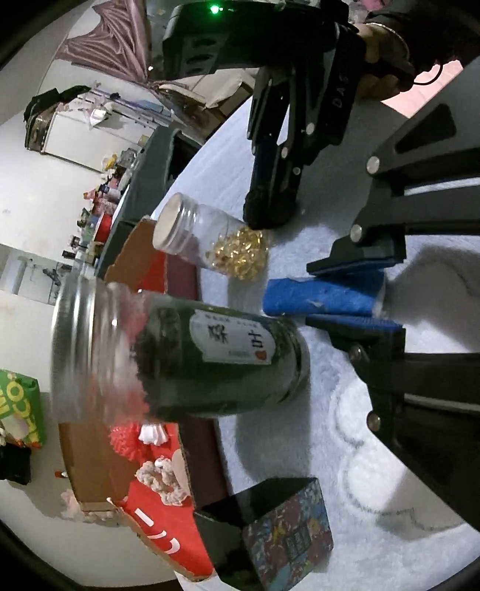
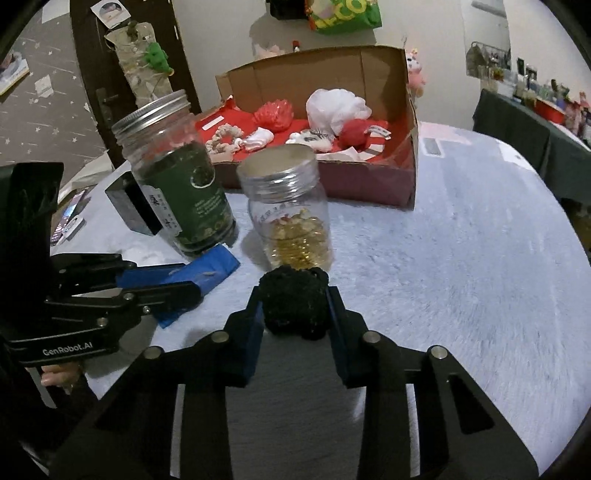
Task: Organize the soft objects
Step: 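Grasp the blue cloth with left tool while right tool grasps black fuzzy ball, then carry blue cloth and black ball into the red box and open both tools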
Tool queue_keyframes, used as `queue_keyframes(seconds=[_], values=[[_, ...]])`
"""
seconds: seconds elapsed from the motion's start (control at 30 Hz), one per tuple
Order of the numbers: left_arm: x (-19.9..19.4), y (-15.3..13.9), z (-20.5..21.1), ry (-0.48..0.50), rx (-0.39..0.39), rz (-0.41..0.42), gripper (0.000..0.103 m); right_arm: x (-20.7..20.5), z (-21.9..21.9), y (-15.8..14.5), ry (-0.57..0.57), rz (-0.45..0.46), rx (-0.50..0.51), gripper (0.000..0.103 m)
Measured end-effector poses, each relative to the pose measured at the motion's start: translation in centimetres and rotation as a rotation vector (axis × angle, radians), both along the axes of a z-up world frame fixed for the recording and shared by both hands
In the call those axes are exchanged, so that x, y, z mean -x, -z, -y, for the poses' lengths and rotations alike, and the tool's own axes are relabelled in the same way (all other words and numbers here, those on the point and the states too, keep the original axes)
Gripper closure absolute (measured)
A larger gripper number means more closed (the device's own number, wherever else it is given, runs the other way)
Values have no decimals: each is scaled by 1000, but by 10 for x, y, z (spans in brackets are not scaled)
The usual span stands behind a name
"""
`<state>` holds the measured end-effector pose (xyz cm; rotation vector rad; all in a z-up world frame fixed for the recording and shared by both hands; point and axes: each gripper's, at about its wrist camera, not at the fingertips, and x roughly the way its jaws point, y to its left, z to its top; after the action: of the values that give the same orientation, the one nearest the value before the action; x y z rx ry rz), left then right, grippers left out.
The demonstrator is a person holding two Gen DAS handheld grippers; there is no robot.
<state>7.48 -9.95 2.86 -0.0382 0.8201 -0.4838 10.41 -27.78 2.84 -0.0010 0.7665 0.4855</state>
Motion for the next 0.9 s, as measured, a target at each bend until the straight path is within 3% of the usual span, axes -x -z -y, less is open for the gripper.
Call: queue_keyframes(seconds=[0.47, 0.9], values=[[17, -37, -59, 33, 34, 65, 82, 43, -54, -28, 15, 73, -57, 73], [13, -34, -68, 47, 64, 52, 82, 36, -73, -25, 4, 48, -57, 72]])
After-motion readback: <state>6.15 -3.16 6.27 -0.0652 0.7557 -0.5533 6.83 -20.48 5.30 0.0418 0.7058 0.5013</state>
